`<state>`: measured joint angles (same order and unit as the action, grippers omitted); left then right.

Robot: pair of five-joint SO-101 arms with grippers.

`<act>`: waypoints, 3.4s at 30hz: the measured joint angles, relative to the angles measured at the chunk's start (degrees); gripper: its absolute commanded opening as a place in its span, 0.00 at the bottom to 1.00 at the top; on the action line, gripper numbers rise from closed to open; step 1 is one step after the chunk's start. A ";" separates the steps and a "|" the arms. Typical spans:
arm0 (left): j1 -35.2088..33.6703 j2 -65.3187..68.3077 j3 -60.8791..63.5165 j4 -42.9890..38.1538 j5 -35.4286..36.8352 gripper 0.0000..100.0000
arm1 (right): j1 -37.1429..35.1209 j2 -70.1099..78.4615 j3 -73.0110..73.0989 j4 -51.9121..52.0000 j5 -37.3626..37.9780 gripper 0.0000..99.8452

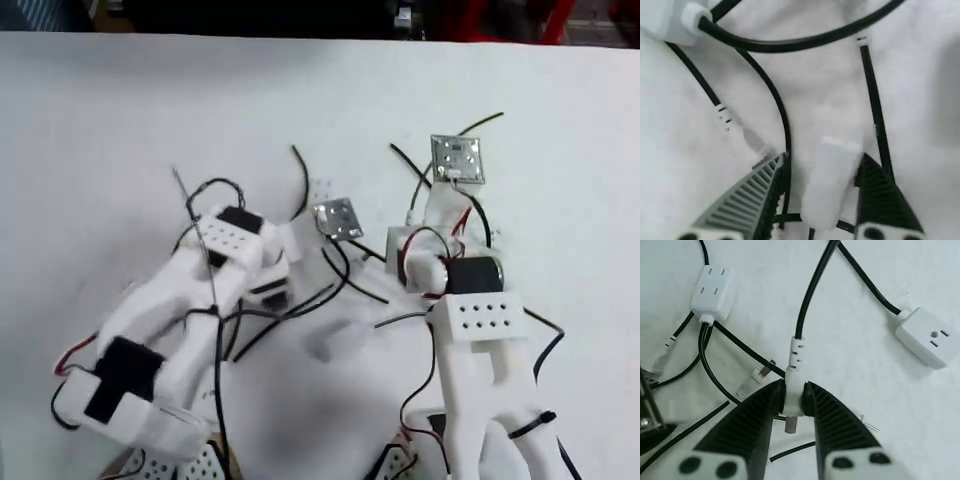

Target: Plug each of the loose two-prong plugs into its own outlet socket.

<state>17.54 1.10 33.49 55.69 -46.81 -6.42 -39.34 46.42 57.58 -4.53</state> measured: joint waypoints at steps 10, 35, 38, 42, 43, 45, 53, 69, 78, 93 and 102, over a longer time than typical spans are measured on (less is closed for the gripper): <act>-6.24 0.44 -4.66 -2.11 10.64 0.31 | 0.09 -0.09 0.00 0.00 0.00 0.02; -3.87 -1.76 -15.74 19.43 11.34 0.27 | -0.09 -0.09 0.00 0.00 0.00 0.02; -1.58 -5.54 -9.05 15.82 11.34 0.30 | -0.09 0.00 1.14 0.00 0.00 0.02; -2.37 -7.91 1.41 4.57 11.34 0.30 | -0.09 -0.09 1.41 0.00 0.00 0.02; -2.90 -7.91 2.81 1.85 11.34 0.30 | -0.09 -0.09 1.41 0.00 0.00 0.02; -3.78 -7.56 3.78 -1.49 11.34 0.28 | -0.09 -0.09 1.41 0.00 0.00 0.02; -2.99 0.26 2.02 -2.02 11.34 0.02 | -0.09 -0.09 1.41 0.00 0.00 0.02; 5.27 -12.48 0.97 9.05 24.70 0.02 | 0.00 -0.09 1.41 0.00 0.00 0.02; 7.38 -1.14 0.79 2.46 26.64 0.20 | -0.09 -0.09 1.41 0.00 0.00 0.02; -0.88 0.62 -5.80 4.40 31.30 0.31 | -0.09 -0.09 1.41 0.00 0.00 0.02; -8.62 4.31 -10.90 2.64 29.19 0.31 | -0.09 -0.09 1.41 0.00 0.00 0.02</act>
<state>8.92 5.41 22.59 58.33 -17.63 -6.51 -39.43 47.82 57.58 -4.53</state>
